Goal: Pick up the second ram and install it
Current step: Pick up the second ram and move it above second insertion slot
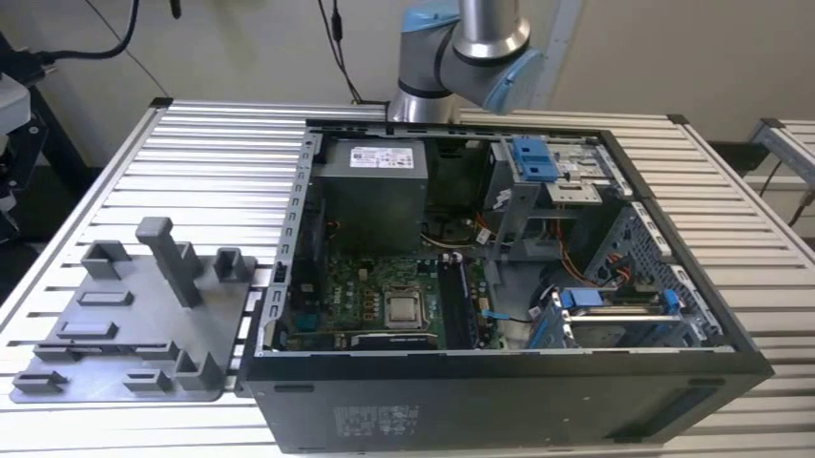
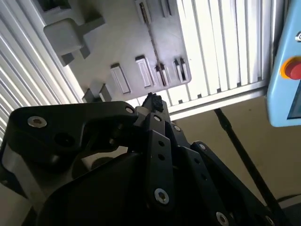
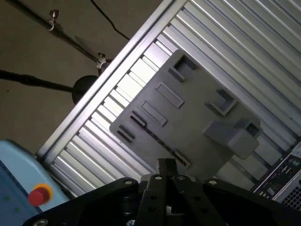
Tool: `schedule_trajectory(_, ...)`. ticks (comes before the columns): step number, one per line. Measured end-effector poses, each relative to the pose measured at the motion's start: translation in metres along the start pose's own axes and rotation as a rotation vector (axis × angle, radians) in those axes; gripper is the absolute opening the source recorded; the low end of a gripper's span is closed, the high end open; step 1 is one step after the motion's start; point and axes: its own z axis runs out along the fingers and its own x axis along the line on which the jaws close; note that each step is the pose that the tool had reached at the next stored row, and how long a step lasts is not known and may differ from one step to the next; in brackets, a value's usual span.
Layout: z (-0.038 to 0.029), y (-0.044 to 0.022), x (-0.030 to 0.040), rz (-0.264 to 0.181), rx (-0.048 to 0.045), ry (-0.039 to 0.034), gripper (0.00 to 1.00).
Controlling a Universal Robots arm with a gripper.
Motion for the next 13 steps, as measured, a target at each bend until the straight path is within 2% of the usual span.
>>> schedule_trajectory(3,0.0001,0.0001,0.0001,-0.042,0.0006,0.0017,0.11)
schedule_trajectory(13,0.0011,0.0001,0.0001,-0.222,0.0032,0.0094,0.11)
